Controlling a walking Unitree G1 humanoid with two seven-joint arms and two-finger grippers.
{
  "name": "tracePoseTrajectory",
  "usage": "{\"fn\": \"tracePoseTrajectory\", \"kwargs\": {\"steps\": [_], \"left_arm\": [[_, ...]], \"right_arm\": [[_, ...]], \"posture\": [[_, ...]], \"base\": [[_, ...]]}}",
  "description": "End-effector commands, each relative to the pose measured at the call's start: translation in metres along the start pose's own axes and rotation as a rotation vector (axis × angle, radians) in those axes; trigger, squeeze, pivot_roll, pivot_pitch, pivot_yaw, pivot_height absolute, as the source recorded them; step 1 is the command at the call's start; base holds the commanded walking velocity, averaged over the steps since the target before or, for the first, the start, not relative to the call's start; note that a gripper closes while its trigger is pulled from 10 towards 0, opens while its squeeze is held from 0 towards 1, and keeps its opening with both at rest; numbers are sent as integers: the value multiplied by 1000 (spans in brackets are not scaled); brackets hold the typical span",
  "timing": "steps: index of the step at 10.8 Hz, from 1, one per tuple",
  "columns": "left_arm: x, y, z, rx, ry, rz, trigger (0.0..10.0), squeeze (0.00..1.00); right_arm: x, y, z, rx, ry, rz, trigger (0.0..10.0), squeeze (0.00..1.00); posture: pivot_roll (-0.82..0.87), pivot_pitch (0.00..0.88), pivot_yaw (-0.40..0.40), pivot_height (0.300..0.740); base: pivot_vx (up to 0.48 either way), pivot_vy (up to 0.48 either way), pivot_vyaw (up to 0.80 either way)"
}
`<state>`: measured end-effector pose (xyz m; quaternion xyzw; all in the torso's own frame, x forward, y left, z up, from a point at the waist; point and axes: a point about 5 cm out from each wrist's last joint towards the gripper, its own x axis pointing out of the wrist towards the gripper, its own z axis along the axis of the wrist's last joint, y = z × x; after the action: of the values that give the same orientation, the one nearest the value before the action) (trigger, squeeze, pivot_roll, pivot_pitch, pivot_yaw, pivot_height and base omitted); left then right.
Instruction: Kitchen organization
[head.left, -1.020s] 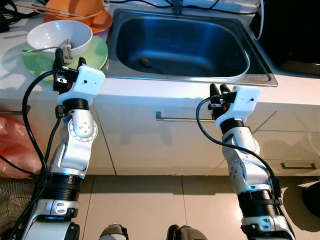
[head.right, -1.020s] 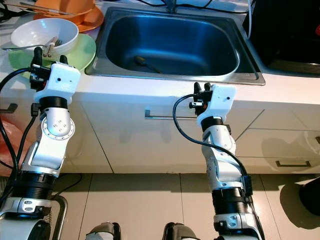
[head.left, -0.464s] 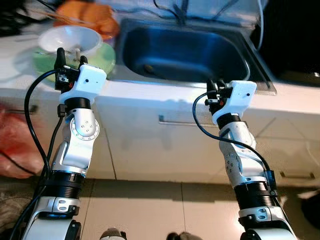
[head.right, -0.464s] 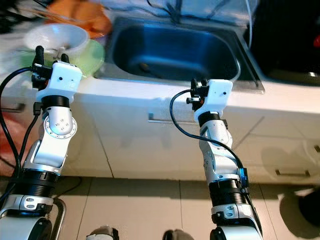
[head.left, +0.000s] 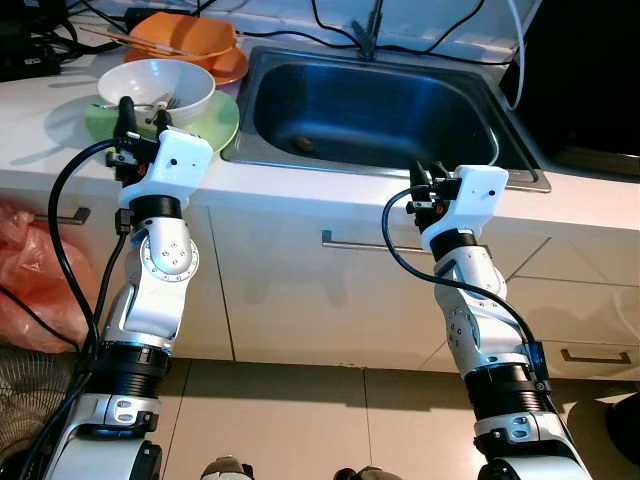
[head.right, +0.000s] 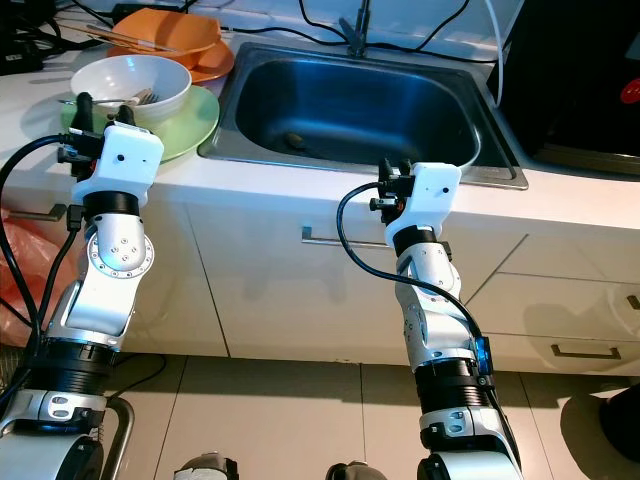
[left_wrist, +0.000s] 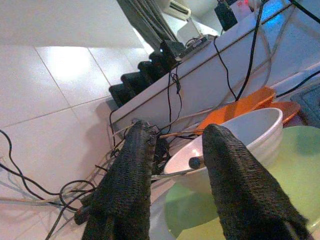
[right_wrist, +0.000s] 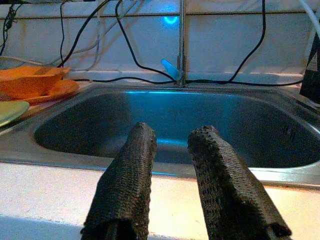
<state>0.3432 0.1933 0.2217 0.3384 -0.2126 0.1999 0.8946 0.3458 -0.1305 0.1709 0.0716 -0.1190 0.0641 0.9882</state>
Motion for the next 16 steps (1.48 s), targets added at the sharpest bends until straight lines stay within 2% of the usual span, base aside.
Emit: {"fn": "tracePoseTrajectory", "kwargs": {"steps": [1,2,3,9,16], "left_arm": [[-4,-5,-2,-4,5,-11,39,0],[-4,-6,-3,-6,9,-13,2824,0],[-5,-7,-3,-10,13,-18,10000,0],[-6,-14,4,-60,-11,-67,10000,0],[-4,-5,14,-41,-70,-5,10000,0]], "right_arm": [[1,-3,1,5,-4,-9,10000,0],[1,-4,0,4,-3,-8,10000,0],[1,-4,0,3,-3,-8,10000,0],[1,-3,-1,5,-2,-10,10000,0],[1,-3,-2,11,3,-9,10000,0]], "posture": [[114,32,-87,740],[113,33,-88,740],[113,34,-89,740],[109,48,-90,740],[116,57,-98,740]], "base": [[0,0,0],[0,0,0],[0,0,0],[0,0,0],[460,0,0]]}}
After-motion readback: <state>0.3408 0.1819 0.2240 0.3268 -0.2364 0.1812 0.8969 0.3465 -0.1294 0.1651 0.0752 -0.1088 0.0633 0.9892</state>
